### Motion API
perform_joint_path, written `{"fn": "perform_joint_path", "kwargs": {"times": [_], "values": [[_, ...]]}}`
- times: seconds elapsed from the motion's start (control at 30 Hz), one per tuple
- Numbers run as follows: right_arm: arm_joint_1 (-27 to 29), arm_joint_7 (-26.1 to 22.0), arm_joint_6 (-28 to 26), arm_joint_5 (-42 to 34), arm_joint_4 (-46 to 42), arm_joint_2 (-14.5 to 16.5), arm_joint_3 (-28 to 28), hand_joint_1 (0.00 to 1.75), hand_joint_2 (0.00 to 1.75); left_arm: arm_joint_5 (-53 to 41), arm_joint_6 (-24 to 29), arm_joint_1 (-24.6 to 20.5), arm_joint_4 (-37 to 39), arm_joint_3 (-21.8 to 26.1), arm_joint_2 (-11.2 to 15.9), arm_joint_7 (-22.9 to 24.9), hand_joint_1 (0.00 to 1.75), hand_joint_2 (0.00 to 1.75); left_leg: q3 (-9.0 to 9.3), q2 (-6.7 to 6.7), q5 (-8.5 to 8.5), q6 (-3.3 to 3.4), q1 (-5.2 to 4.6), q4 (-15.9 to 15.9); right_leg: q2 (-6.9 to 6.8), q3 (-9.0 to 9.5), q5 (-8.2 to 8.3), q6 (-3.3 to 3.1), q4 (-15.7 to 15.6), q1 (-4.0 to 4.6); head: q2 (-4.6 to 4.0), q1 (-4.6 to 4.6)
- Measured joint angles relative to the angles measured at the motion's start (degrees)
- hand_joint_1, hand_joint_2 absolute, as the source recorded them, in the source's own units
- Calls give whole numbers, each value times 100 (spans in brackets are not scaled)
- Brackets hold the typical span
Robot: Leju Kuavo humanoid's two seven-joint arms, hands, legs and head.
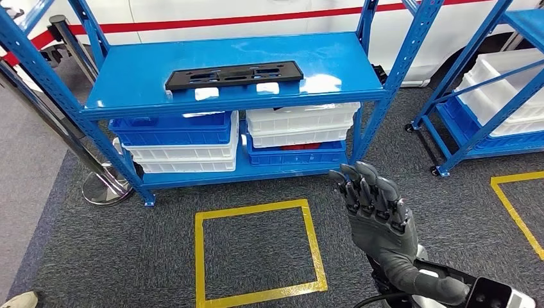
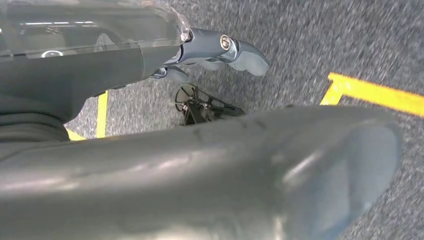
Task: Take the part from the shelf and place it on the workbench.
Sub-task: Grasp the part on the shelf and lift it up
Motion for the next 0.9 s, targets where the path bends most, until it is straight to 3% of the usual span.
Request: {"fn": "perform_joint_path", "kwargs": {"times": [0.07,0.1,0.13,0.27,0.33,0.4,0.43,0.47,0.5,0.53,0.57,0.63,0.7,0.8,0.83,0.9], "values": [[17,-1,-72,16,34,-53,34,0,0,-39,0,1,0,19,-6,-8,0,0,360,0,314,-108,76,-675,7,-12,-44,96,72,-59,0,-3],[21,1,-94,20,49,-76,47,0,0,-55,1,0,-1,24,-14,-11,0,0,505,-13,401,-113,92,-967,10,-32,-75,151,129,-64,0,-14],[25,1,-111,25,60,-95,57,0,0,-69,6,-1,-1,26,-21,-13,0,0,581,-28,423,-81,96,-1130,14,-55,-94,202,174,-59,0,-17],[51,-1,-155,47,91,-158,69,0,0,-126,39,3,-2,31,-21,-15,0,0,577,-48,412,172,52,-1172,27,-91,-121,325,217,-77,0,-10],[62,-1,-186,53,107,-184,70,0,0,-153,50,-2,-2,33,-19,-13,0,0,576,-38,434,256,41,-1197,29,-246,-345,346,556,-89,0,-4],[89,-1,-203,53,123,-205,69,0,0,-188,52,-5,-2,33,-17,-9,0,0,560,-30,439,305,8,-1199,32,-608,-691,335,1289,-72,0,-1],[111,-1,-206,53,134,-213,68,0,0,-205,52,-5,-2,33,-17,-6,0,0,554,-29,441,320,-13,-1199,33,-779,-799,323,1620,-58,0,-1],[133,-1,-206,53,145,-220,65,0,0,-222,52,-5,-2,33,-17,-4,0,0,553,-30,440,330,-37,-1198,35,-871,-802,299,1783,-43,0,-1],[149,-1,-206,54,154,-228,61,0,0,-236,52,-4,-2,33,-17,-2,0,0,556,-32,439,335,-59,-1198,38,-862,-701,261,1739,-22,0,-1],[158,-1,-208,57,157,-234,56,0,0,-248,52,-6,-2,33,-17,-2,0,0,565,-35,438,338,-79,-1199,41,-739,-514,206,1470,8,0,-1],[161,-1,-211,66,158,-239,52,0,0,-258,52,-8,-2,33,-20,-2,0,0,573,-38,437,339,-93,-1201,46,-557,-313,133,1079,49,0,-1],[162,-1,-220,90,157,-243,50,0,0,-280,50,-15,-2,33,-32,-2,0,0,569,-38,436,323,-121,-1200,44,-261,-91,17,433,119,0,-3],[170,-2,-237,115,157,-244,50,0,0,-302,46,-25,-2,33,-39,-2,0,0,558,-30,442,277,-120,-1215,43,-202,-81,-17,259,156,0,-5],[189,-2,-301,156,155,-245,49,0,0,-317,33,-37,-2,33,-34,-2,0,0,542,-17,368,186,-115,-1141,41,-152,-8,-40,135,116,0,-9],[194,-1,-320,162,154,-245,49,0,0,-319,27,-38,-2,33,-32,-1,0,0,470,-15,246,157,-115,-962,33,-128,15,-54,90,95,0,-11],[217,-1,-343,171,154,-245,47,0,0,-321,18,-34,-2,33,-29,0,0,0,178,-12,-105,105,-93,-314,19,-115,26,-74,69,87,0,-14]]}}
